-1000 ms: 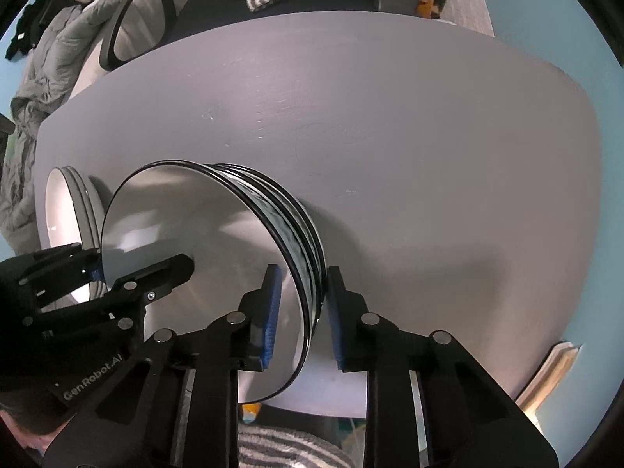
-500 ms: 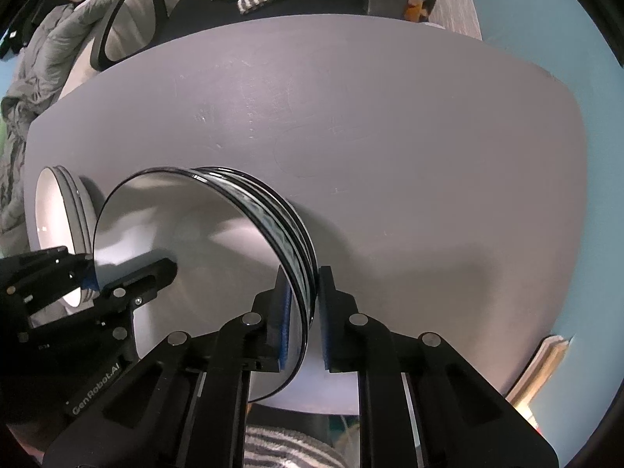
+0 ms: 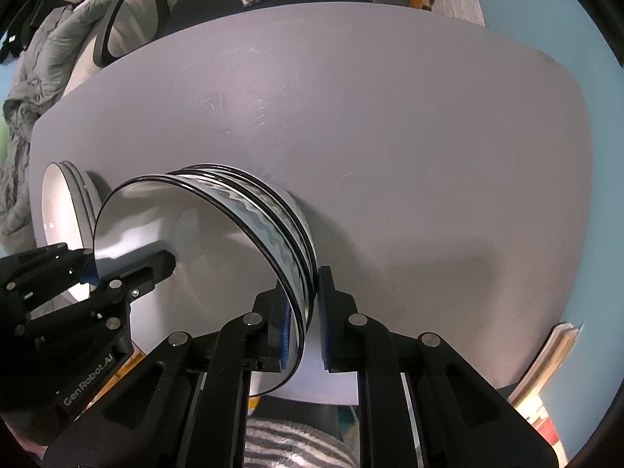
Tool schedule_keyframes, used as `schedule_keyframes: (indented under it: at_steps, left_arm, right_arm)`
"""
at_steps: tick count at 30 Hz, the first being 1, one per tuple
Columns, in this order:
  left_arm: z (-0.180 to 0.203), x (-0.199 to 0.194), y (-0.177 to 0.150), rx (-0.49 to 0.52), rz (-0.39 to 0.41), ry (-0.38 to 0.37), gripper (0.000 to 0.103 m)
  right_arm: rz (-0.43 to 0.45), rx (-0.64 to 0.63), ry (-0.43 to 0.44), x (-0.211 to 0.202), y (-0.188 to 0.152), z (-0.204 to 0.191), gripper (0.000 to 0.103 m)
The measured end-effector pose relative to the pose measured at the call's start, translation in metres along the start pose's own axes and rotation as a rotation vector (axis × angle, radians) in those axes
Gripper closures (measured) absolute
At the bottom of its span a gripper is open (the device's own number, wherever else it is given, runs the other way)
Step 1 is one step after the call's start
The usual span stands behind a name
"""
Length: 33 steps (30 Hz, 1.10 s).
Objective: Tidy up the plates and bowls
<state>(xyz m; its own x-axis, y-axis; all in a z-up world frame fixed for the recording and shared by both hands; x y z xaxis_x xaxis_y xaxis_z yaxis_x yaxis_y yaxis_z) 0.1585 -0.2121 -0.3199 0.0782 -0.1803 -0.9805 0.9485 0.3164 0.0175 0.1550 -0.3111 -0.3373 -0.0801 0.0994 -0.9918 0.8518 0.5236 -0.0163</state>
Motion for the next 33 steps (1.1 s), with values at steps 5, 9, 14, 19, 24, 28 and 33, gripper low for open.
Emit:
schedule_keyframes:
  at_steps: [5,9,14,19,24,28,33]
  left_arm:
    - [-0.001,0.001,0.001,0.012,0.022,0.011,0.090]
    - [-0.001,0.002,0.003,0.009,0.024,0.005,0.090]
    - [-0.005,0.002,0.002,-0.008,0.019,-0.012,0.090]
    - [-0.009,0.001,0.002,0.013,0.008,-0.005,0.090]
    - [-0.012,0.001,-0.001,-0.007,0.001,-0.021,0.090]
    - [-0.016,0.001,-0.003,-0.012,-0.002,-0.016,0.090]
    - [-0.019,-0.002,-0.005,-0.010,0.000,-0.011,0.090]
  right_arm:
    - [0.011,0.001,-0.009,-0.001,0.000,-0.005,0.091]
    - [0.012,-0.007,-0.012,-0.005,-0.005,0.003,0.091]
    - [0.012,-0.015,-0.013,-0.005,-0.007,0.004,0.091]
    - [0.018,-0.020,-0.017,-0.007,-0.009,0.002,0.091]
    - [0.011,-0.024,-0.023,-0.010,-0.010,-0.002,0.091]
    - [0.003,-0.017,-0.023,-0.009,-0.011,-0.003,0.091]
    - [-0.006,-0.014,-0.016,-0.010,-0.012,-0.005,0.091]
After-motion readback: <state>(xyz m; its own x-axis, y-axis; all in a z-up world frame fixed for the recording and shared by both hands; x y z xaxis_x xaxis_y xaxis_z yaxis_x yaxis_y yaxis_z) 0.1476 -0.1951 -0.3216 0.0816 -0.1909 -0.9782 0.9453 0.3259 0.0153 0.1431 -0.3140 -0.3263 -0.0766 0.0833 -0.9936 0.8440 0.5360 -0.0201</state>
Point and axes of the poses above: each gripper's, at about its wrist camera, not at the fingertips, and x roughly the way its jaws point, z to its right, y to its top, the point moved 5 cm from there along x, roughly the way its jaws point, and after that the axes turned 7 degrees about z, right-handed, at the moved point
